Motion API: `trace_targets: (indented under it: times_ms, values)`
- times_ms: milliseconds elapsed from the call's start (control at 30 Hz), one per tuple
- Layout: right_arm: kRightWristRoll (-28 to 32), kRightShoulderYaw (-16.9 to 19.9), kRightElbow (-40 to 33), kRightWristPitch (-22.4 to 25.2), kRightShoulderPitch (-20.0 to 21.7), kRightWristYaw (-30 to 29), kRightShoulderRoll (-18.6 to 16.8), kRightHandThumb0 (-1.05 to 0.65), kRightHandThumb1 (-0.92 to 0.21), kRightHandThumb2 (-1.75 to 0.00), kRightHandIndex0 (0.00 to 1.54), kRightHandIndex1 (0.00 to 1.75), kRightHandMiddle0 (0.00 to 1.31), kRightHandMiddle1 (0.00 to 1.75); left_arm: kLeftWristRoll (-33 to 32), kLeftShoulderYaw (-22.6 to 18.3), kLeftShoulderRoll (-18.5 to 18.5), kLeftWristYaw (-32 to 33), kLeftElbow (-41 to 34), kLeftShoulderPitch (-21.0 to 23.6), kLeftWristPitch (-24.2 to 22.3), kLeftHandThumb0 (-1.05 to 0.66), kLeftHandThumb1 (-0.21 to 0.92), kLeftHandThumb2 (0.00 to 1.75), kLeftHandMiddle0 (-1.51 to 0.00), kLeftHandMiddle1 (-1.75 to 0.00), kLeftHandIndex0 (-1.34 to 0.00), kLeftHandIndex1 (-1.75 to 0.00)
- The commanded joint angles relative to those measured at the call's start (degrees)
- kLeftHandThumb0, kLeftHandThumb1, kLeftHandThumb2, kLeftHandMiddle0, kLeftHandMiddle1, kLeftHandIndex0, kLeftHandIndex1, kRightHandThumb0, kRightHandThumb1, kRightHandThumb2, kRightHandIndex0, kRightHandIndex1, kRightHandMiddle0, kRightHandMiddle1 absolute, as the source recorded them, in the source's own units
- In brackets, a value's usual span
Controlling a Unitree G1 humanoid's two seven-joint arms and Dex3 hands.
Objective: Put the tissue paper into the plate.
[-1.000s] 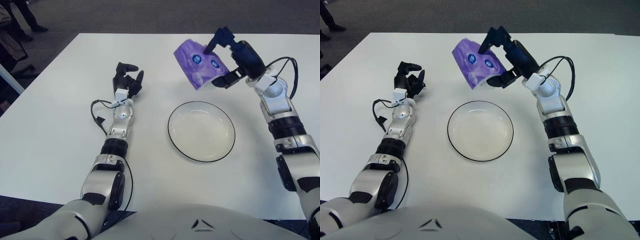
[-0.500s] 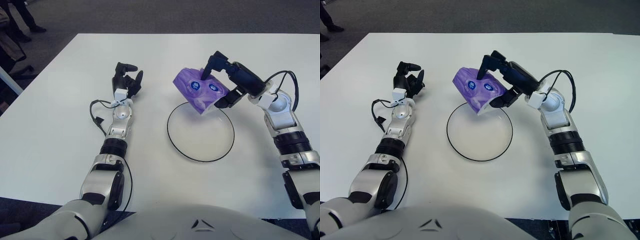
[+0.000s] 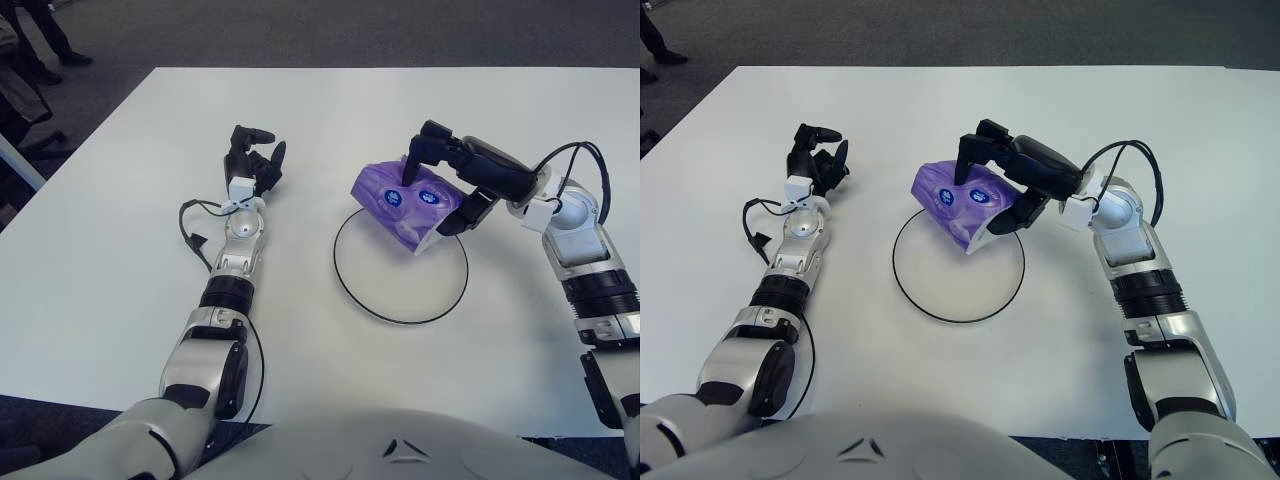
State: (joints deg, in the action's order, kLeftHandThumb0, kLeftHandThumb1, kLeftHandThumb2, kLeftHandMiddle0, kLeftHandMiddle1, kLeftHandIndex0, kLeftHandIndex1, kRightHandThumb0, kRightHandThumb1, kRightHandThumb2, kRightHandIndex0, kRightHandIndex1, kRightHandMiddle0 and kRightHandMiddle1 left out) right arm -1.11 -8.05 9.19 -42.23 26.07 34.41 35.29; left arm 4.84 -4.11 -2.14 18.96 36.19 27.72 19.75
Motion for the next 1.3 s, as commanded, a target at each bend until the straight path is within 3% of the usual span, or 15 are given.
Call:
trace_targets:
  times_ms: [0,67,133,333,367,467,600,700,833,1100,1267]
  values:
    - [-0.09,-0.08,-1.66,1.76,-0.77,1.76,1.26,0.0,-0.62,-0.82,0.49,1.56,0.37,1.59,1.06,0.18,0.04,0.26,4.69,-5.22,0.04,-0.36,0.91,0.33,-0.82,-1.75,-0.43,-1.52]
    - [0.14,0.18,-2.21,2.27,-1.04,2.24,1.45,0.0,-0.79,-0.49,0.5,1.49,0.4,1.44,1.11,0.21,0.01,0.32,4.9,-5.14,0.13,-0.36,0.91,0.33,-0.82,-1.75,-0.43,-1.52]
    - [0.5,0.53,-2.77,2.55,-1.43,2.67,1.71,-0.01,-0.86,-0.37,0.52,1.45,0.39,1.39,1.15,0.24,-0.01,0.38,5.14,-5.05,0.2,-0.36,0.91,0.33,-0.82,-1.75,-0.43,-1.52]
    - [1.93,1.04,-2.96,1.68,-1.8,3.4,1.69,-0.01,-0.91,-0.26,0.56,1.4,0.36,1.35,1.19,0.28,-0.03,0.53,5.71,-4.72,0.31,-0.36,0.9,0.34,-0.81,-1.75,-0.43,-1.53]
    - [2.95,1.02,-3.0,1.39,-1.75,3.97,1.72,-0.11,-0.91,-0.23,0.53,1.32,0.35,1.28,1.2,0.29,-0.05,0.54,5.78,-4.69,0.32,-0.36,0.9,0.34,-0.81,-1.75,-0.43,-1.53]
    - [5.9,0.94,-3.76,2.01,-1.64,6.24,2.35,-0.43,-0.91,-0.07,0.51,0.61,0.33,0.76,1.2,0.32,-0.08,0.57,5.94,-4.61,0.35,-0.36,0.9,0.34,-0.81,-1.75,-0.43,-1.53]
    - [12.97,0.88,-6.48,9.02,-1.15,12.59,4.63,-0.53,-0.91,-0.01,0.44,0.14,0.34,0.35,1.19,0.34,-0.1,0.6,6.24,-4.47,0.44,-0.36,0.9,0.35,-0.8,-1.75,-0.43,-1.53]
    - [17.74,1.28,-9.28,16.15,-0.47,16.89,6.25,-0.55,-0.9,-0.01,0.28,0.04,0.27,0.19,1.16,0.35,-0.1,0.59,6.43,-4.38,0.52,-0.36,0.9,0.36,-0.8,-1.75,-0.43,-1.53]
    - [19.76,2.32,-10.83,19.81,-0.39,18.9,6.18,-0.55,-0.91,-0.01,0.18,0.01,0.22,0.09,1.1,0.35,-0.12,0.54,6.63,-4.26,0.57,-0.36,0.89,0.37,-0.8,-1.75,-0.43,-1.54]
    - [20.59,5.56,-10.86,17.73,-0.38,20.81,5.02,-0.55,-0.92,-0.04,0.1,0.0,0.15,0.03,0.95,0.35,-0.11,0.43,6.77,-4.2,0.62,-0.36,0.88,0.39,-0.8,-1.75,-0.42,-1.54]
    - [22.54,8.14,-9.66,17.36,1.11,22.02,4.86,-0.59,-0.92,-0.15,0.07,0.0,0.12,0.01,0.94,0.32,-0.1,0.46,6.88,-4.11,0.59,-0.36,0.87,0.4,-0.8,-1.75,-0.42,-1.54]
